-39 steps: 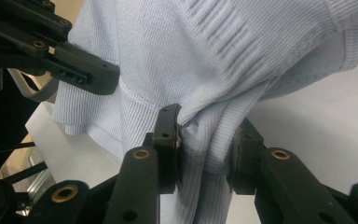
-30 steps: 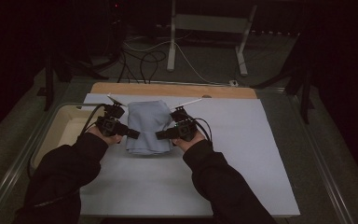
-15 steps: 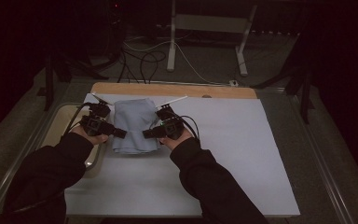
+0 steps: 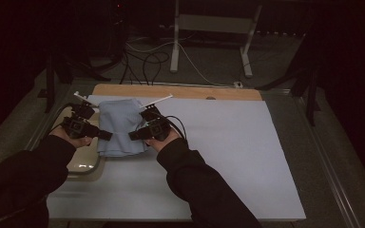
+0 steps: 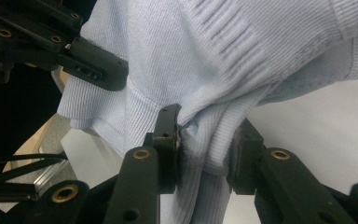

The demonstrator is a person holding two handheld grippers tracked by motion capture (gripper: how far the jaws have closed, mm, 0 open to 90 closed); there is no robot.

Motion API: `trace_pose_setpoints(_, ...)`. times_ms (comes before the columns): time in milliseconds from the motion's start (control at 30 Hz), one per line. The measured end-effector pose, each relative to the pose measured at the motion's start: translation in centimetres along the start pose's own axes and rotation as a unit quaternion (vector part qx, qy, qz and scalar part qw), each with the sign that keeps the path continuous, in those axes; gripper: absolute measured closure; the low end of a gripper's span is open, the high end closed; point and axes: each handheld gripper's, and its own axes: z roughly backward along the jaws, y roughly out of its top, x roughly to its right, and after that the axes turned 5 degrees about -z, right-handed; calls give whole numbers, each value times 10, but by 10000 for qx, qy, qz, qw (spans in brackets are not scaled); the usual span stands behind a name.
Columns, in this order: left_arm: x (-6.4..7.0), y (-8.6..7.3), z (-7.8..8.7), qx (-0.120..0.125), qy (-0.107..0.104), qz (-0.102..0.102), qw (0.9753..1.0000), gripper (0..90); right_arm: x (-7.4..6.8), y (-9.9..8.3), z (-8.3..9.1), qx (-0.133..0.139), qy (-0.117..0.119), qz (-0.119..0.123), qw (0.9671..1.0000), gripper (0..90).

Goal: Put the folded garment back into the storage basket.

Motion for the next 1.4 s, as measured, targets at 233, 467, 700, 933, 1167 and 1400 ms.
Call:
trace_pose_setpoints(233, -10, -10, 10, -2, 116, 71, 9999, 766, -13, 5, -12, -8, 70, 26, 10000, 695)
trace_pose_setpoints(467, -20, -21, 21, -5, 213, 140, 9997, 766, -30, 10, -24, -31, 83, 112, 9999, 694)
trace_pose_setpoints(700, -29, -29, 34, -56, 336, 141, 9993, 765, -46, 15, -36, -65, 148, 168, 9997, 694)
trace_pose_setpoints(933, -40, -38, 44, -15, 379, 190, 9991, 765, -60, 22, -48, -80, 135, 239, 9996, 694)
trace_pose_setpoints(1167, -50, -45, 53, 0, 491, 152, 9987, 765, -72, 26, -59, -21, 170, 239, 9996, 694)
trace_pose_setpoints(1400, -64, -53, 59, 22, 511, 210, 9985, 765, -84, 30, -72, 1, 123, 322, 9994, 694)
